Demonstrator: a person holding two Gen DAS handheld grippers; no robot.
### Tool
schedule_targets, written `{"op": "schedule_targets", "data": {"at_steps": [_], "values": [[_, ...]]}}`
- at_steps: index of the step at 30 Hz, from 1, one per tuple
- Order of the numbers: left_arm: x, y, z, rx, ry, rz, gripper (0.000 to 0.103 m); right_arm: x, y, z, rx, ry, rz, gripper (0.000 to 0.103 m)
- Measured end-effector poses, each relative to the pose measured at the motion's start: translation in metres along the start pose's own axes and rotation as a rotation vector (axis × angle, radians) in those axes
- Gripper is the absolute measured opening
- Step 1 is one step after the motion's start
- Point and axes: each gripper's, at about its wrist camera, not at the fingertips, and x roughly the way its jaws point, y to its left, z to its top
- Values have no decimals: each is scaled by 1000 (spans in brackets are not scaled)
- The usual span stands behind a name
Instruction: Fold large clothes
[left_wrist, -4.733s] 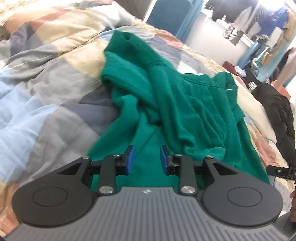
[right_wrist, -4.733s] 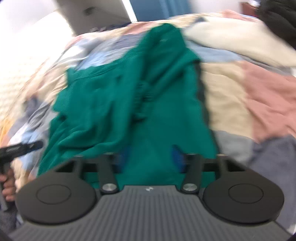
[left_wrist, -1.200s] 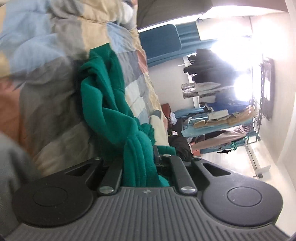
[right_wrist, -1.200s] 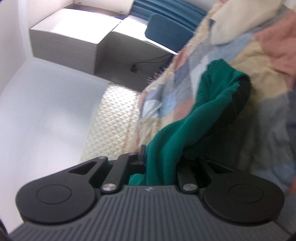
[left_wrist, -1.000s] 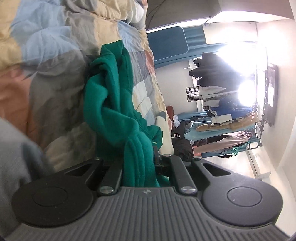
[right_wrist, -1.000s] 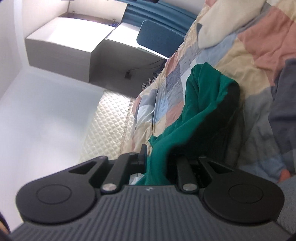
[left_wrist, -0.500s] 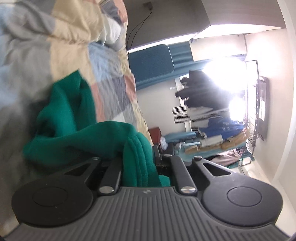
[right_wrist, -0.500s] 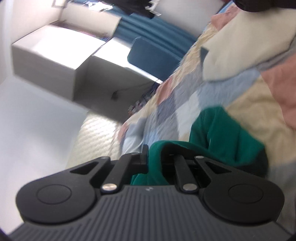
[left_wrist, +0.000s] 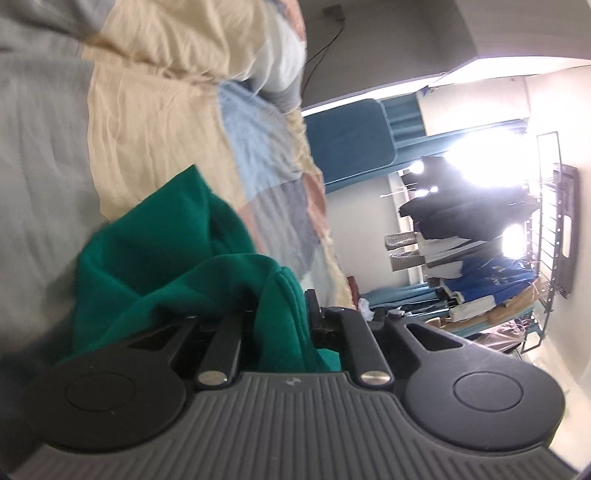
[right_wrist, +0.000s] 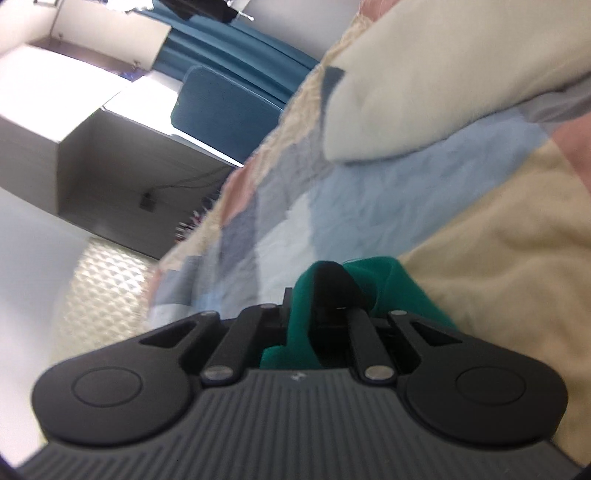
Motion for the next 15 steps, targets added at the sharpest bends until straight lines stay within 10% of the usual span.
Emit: {"op": "schedule_targets", "data": {"at_steps": [11, 15], "values": [[19, 14, 6, 45, 22, -7, 18, 25, -11, -2, -25, 16, 0, 12], [-6, -2, -5, 109, 9, -51, 49, 6, 5, -6, -69, 11, 20, 17]]}}
